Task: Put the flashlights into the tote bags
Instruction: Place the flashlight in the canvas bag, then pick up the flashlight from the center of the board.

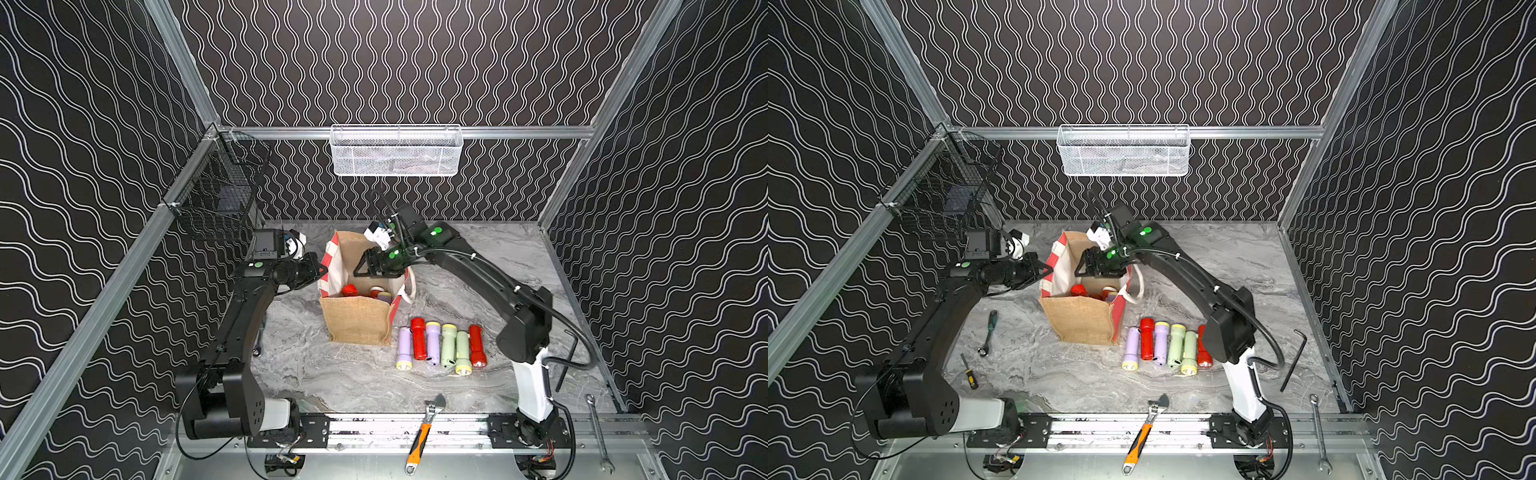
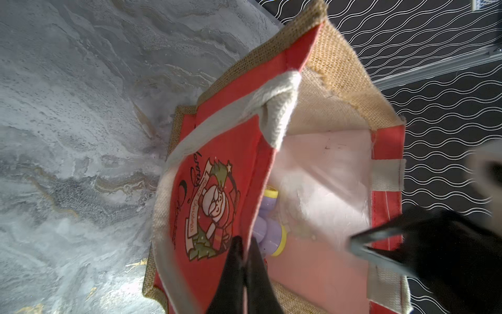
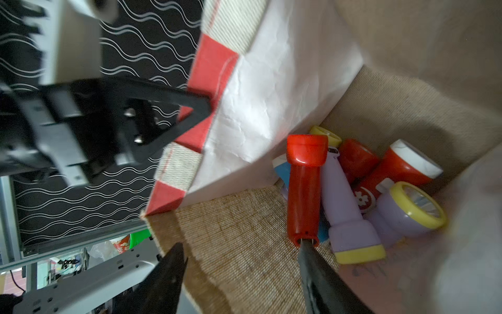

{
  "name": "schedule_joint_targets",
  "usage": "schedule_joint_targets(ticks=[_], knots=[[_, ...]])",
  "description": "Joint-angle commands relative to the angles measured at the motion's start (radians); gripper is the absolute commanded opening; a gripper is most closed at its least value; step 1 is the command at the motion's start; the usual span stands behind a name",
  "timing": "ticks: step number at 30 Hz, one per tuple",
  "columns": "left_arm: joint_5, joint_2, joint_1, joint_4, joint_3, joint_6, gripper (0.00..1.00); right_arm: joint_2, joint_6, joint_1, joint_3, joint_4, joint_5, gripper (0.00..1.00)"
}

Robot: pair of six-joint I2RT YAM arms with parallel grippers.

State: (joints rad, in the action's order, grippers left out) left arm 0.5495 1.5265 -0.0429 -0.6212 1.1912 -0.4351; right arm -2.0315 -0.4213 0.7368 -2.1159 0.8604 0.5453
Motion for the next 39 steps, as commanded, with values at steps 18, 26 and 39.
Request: schedule_joint_targets(ticks=[18,26,39], knots=[[-0.015,0.008,-0.002,0.04,0.004,0.022,0.0,0.851,-0.102,-0.279,0.82,0.127,-0.713,0.67],[-0.021,0.018,-0.003,0.036,0.003,0.024,0.0,0.909,-0.151,-0.346,1.057,0.13,-0.656,0.67],[-0.027,0.029,-0.002,0.028,0.002,0.033,0.0,0.797,-0.118,-0.413,1.286,-0.056,-0.51,0.64]])
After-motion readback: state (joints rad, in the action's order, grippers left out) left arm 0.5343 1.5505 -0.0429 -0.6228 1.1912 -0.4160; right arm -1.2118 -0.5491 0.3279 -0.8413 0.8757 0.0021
